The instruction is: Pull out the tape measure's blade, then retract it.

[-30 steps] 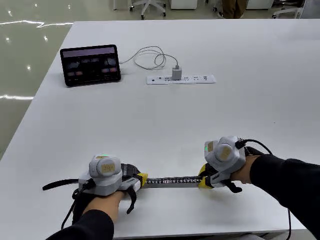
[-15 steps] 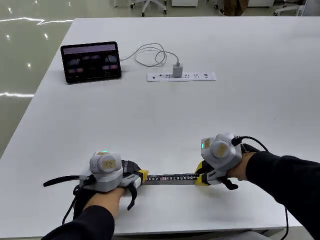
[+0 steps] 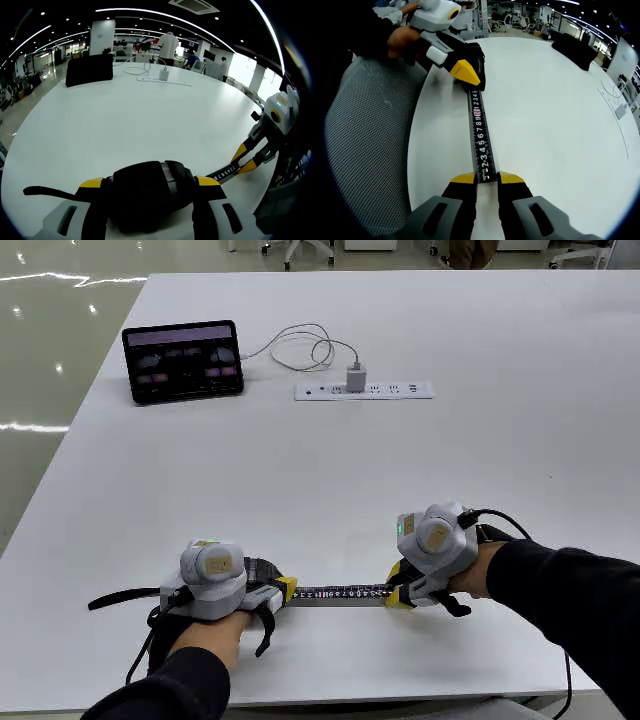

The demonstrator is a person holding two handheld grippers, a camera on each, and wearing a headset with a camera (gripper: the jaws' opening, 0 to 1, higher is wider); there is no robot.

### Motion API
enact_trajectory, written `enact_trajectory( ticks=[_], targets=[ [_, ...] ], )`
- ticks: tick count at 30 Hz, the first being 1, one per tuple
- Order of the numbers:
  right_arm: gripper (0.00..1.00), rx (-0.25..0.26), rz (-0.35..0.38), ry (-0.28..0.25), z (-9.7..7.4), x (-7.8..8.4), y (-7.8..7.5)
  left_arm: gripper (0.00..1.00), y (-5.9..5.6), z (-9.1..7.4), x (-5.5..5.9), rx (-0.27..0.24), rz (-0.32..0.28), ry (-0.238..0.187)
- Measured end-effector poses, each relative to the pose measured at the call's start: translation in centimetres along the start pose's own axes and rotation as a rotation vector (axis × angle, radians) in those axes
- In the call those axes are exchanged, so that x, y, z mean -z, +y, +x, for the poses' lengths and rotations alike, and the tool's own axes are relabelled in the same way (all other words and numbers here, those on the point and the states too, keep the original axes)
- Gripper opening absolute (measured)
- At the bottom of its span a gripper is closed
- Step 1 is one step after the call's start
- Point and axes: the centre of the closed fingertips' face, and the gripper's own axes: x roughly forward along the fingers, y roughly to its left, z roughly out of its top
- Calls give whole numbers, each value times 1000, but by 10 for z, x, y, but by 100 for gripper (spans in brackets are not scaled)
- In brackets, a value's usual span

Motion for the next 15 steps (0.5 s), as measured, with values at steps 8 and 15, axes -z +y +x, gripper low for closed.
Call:
enact_trajectory(
  ticks=[8,15],
  targets=[
    [11,-2,5,-7,2,-3,1,65,0,0,0,0,0,0],
    [11,-6,-2,-7,4,-5,1,65,0,0,0,0,0,-1]
  ],
)
